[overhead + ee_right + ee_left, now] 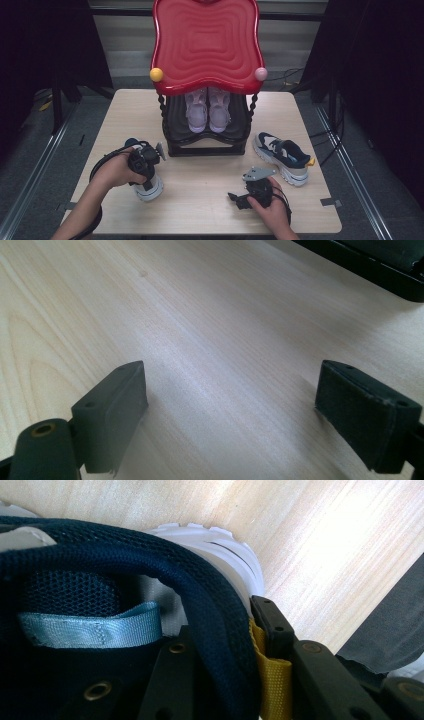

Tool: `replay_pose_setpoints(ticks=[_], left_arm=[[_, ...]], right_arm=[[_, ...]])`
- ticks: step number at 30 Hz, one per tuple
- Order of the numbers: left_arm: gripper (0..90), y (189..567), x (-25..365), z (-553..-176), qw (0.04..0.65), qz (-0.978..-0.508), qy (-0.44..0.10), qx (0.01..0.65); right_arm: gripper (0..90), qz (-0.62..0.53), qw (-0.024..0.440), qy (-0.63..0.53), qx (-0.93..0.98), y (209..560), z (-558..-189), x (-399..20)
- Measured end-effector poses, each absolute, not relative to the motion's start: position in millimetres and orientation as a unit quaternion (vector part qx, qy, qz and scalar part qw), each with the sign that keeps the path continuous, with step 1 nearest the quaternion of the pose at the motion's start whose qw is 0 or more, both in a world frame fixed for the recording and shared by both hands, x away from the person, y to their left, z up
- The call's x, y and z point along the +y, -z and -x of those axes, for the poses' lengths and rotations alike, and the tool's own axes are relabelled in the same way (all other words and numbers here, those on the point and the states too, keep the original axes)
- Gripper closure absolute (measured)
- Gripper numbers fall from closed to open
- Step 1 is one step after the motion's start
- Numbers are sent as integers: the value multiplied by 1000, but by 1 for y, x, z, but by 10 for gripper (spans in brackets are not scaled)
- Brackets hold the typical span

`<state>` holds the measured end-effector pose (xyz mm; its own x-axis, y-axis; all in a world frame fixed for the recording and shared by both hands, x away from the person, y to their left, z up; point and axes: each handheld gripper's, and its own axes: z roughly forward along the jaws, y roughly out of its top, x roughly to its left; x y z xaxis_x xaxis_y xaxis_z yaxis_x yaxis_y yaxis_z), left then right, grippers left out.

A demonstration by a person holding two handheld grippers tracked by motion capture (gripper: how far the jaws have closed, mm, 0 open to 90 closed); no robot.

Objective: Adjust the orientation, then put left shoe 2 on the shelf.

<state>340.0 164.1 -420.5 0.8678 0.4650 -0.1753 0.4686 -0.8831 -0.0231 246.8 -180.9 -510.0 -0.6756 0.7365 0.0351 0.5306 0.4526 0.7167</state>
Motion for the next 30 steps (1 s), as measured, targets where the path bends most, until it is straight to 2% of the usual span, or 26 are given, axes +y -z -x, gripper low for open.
replay_pose_setpoints(ticks=[14, 30], left_arm=[[735, 406, 169, -339, 17, -965, 85, 247], [735, 337, 169, -341, 25, -971, 84, 221]], right_arm=[[128, -376, 143, -364, 840, 510, -247, -181], [128, -375, 144, -365, 840, 510, -247, -181]])
